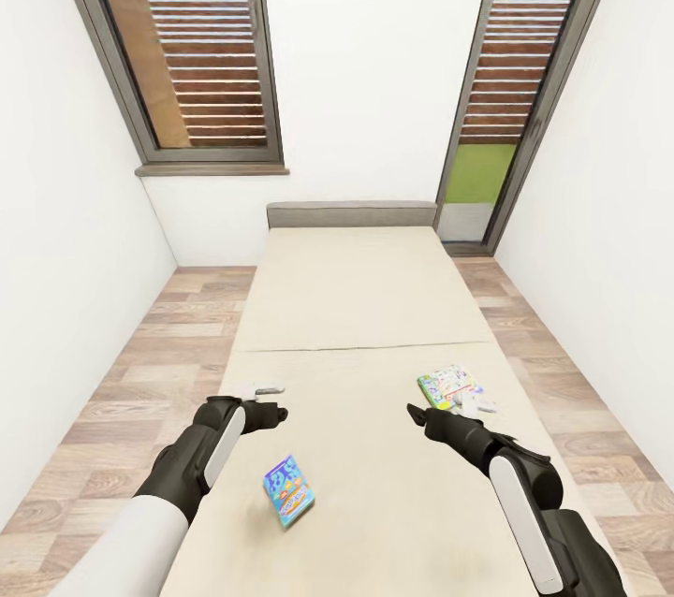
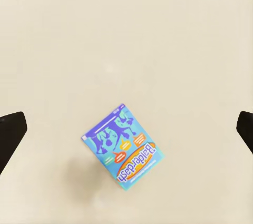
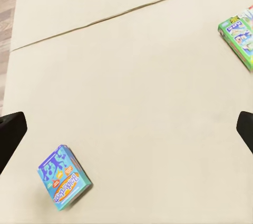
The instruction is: Put all the toys in the child's room - the three board games (two on the bed and one on the table), the two jigsaw puzzles on the table, and the tennis ball on the table - inside the toy box on the table in the child's room.
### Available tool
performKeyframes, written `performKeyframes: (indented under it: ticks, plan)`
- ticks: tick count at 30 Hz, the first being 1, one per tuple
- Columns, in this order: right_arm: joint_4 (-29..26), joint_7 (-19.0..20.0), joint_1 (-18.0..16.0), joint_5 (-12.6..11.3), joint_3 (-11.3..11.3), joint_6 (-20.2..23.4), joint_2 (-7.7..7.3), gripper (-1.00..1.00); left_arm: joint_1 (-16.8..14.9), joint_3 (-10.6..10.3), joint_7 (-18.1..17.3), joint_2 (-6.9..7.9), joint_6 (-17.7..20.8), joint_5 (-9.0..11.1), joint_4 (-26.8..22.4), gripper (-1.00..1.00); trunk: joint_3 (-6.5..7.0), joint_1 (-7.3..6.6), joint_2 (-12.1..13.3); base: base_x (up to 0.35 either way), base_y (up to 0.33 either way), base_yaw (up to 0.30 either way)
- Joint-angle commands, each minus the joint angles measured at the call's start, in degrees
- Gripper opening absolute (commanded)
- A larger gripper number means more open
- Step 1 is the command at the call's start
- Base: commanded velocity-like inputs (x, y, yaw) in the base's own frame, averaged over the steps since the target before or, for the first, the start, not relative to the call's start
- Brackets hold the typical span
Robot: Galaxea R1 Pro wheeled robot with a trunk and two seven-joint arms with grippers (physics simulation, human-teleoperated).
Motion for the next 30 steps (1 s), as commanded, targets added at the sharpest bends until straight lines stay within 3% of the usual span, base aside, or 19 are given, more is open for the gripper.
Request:
performKeyframes:
  ticks: [1, 22, 27, 30]
  plan:
    - [-0.07, -0.46, -0.05, -0.47, 0.08, 0.19, -0.04, 1.0, -0.05, -0.1, 0.5, 0.01, 0.24, 0.59, -0.07, 1.0, -0.11, 0.03, -0.11, 0.0, 0.0, 0.0]
    - [0.0, -0.54, -0.06, -0.53, -0.49, 0.63, -0.17, 1.0, -0.69, 0.04, 0.64, -0.13, 0.82, 0.72, 0.08, 1.0, -0.57, 0.03, -0.11, 0.0, 0.0, 0.0]
    - [0.0, -0.57, -0.06, -0.49, -0.53, 0.68, -0.24, 1.0, -6.47, 0.37, 0.73, -0.41, 1.17, 0.67, 2.4, 1.0, -1.02, 0.03, -0.11, 0.0, 0.0, 0.0]
    - [0.0, -0.66, -0.06, -0.46, -0.54, 0.73, -0.27, 1.0, -11.06, 0.47, 0.94, -0.51, 0.45, 0.68, 9.56, 1.0, -1.29, 0.03, -0.11, 0.0, 0.0, 0.0]
